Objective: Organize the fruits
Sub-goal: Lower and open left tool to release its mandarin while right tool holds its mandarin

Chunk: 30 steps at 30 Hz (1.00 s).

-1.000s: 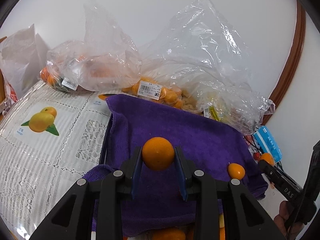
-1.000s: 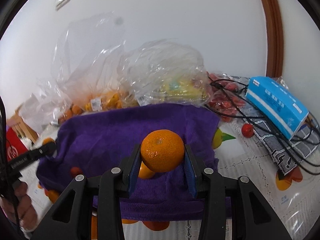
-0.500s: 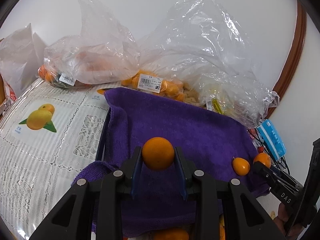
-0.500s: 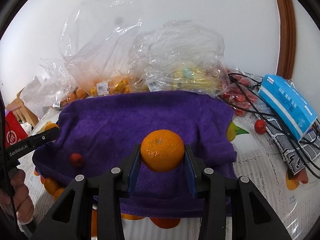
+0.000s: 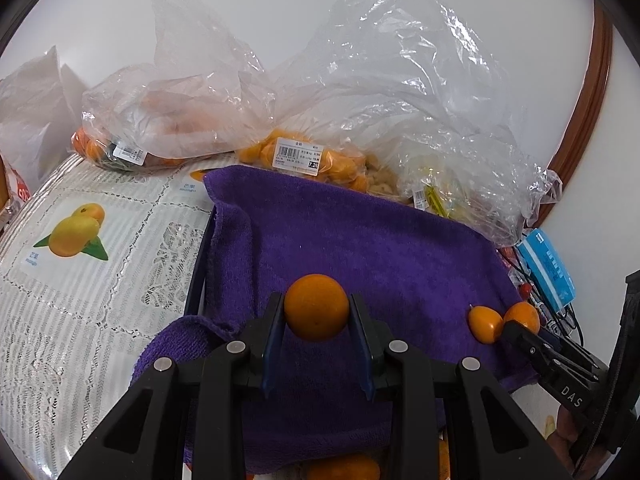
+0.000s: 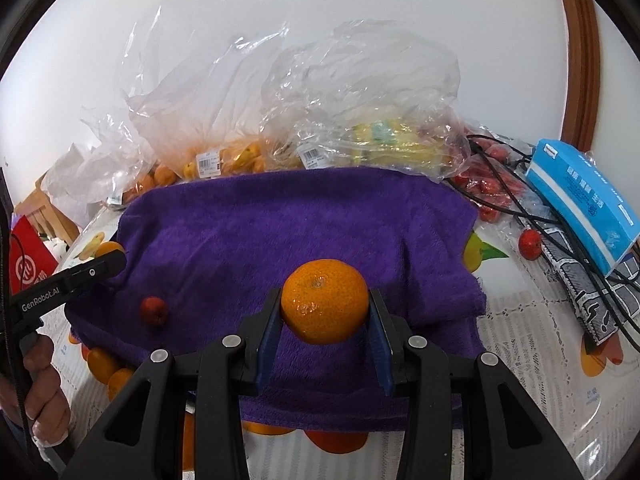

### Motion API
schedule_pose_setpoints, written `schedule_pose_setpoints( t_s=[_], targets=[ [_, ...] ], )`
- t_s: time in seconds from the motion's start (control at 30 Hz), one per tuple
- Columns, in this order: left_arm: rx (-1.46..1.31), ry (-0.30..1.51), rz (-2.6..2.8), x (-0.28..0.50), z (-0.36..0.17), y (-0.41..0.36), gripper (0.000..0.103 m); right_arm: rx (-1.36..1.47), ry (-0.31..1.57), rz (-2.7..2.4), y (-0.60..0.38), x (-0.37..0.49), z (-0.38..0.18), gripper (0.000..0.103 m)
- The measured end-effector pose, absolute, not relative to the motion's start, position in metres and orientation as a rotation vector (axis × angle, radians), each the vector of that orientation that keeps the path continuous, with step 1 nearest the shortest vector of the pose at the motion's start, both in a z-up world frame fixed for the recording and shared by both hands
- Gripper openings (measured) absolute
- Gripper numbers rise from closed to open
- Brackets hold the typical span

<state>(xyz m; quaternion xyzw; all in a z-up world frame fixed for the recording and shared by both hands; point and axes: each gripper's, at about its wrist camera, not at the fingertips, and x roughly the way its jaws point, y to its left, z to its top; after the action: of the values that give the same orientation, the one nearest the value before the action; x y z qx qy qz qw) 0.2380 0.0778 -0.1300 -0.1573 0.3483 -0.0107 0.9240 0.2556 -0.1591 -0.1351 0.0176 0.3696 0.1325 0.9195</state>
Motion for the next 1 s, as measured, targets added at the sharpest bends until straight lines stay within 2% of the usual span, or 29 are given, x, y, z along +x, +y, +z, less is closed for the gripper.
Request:
schedule_pose_setpoints(
  t_s=[0.93,1.0],
  targets=[
    [-0.296,0.749,-0.041,0.2418,-0.1357,0.0721,0.030,-0.005,0.764,0.283,-0.1560,0.2544,-0.1361,0.041],
    [-0.300,0.744,-0.046,0.2411,-0.1348,0.0725,0.033,-0.010,0.766,0.281,-0.1563,0.2545,-0.1366,0.041]
  ],
)
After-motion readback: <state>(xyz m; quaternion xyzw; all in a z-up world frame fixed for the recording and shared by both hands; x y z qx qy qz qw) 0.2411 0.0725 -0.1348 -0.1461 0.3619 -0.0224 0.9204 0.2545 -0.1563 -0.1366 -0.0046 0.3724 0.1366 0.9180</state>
